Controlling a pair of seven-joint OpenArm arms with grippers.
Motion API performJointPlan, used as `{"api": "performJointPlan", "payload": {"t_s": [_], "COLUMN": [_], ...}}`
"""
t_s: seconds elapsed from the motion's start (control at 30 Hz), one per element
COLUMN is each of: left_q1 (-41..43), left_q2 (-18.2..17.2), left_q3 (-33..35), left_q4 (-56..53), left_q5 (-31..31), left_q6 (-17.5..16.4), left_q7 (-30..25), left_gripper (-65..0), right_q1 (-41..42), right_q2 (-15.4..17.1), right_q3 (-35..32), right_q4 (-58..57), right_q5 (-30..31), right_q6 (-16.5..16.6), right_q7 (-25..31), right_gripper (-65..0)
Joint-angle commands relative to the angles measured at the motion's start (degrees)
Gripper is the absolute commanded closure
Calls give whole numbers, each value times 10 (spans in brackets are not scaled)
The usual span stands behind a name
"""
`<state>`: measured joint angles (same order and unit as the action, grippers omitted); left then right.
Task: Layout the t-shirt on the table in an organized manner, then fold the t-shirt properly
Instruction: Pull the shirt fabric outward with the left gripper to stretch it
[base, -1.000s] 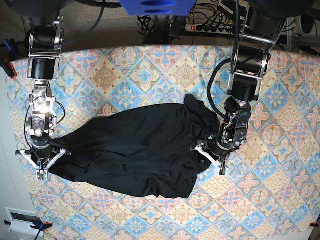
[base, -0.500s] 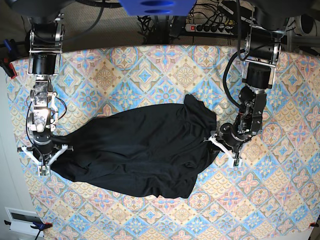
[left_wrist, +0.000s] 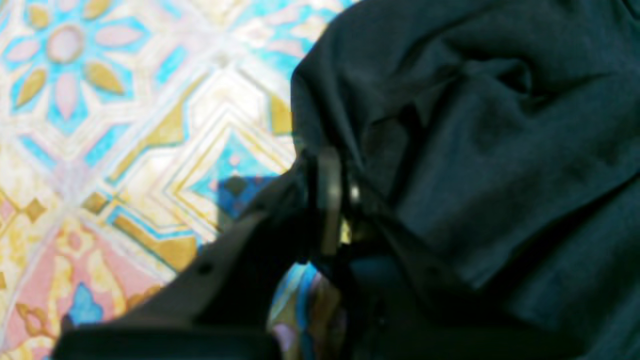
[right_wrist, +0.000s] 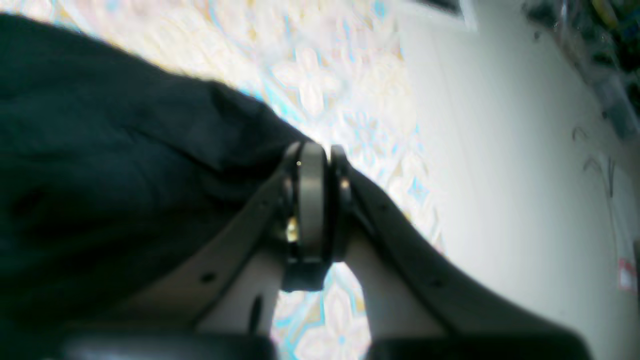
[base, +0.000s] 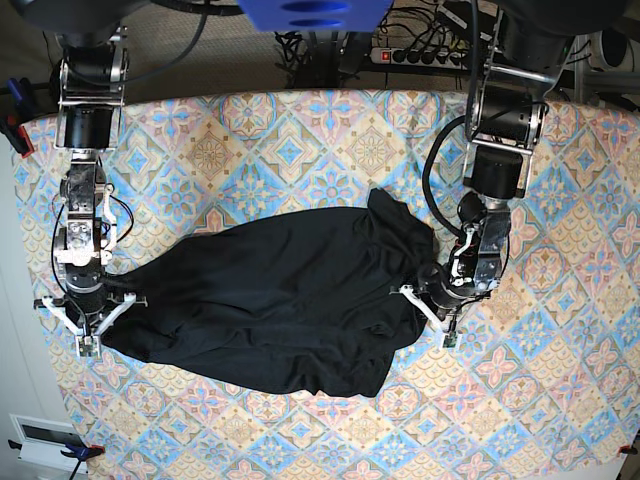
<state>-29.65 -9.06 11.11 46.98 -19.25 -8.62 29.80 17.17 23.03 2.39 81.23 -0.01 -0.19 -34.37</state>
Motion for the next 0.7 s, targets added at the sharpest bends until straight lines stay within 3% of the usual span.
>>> {"api": "performJointPlan", "payload": {"t_s": [0.0, 0.3, 0.37, 0.53, 0.67], "left_q1": [-28, -55, -55, -56, -70], "left_q2": [-8, -140, -162, -198, -247], "left_q3": [-1, -14, -54, -234, -304], "left_q4": [8, 176, 205, 244, 246], "left_q5": [-4, -67, -82, -117, -141], "left_q6": [-2, -1, -1, -3, -5], "left_q7": [-7, 5, 28, 101, 117], "left_gripper": [-7, 0, 0, 0, 0], "right_q1": [16, 15, 15, 15, 15], "right_q2": [11, 11, 11, 11, 11], "right_q3": [4, 4, 4, 4, 4], "right_q4": [11, 11, 13, 14, 15], "right_q5": [-6, -4, -4, -4, -4], "right_q6": [-6, -6, -6, -6, -6], "right_q7": [13, 13, 13, 13, 15], "right_gripper": [0, 0, 0, 0, 0]}}
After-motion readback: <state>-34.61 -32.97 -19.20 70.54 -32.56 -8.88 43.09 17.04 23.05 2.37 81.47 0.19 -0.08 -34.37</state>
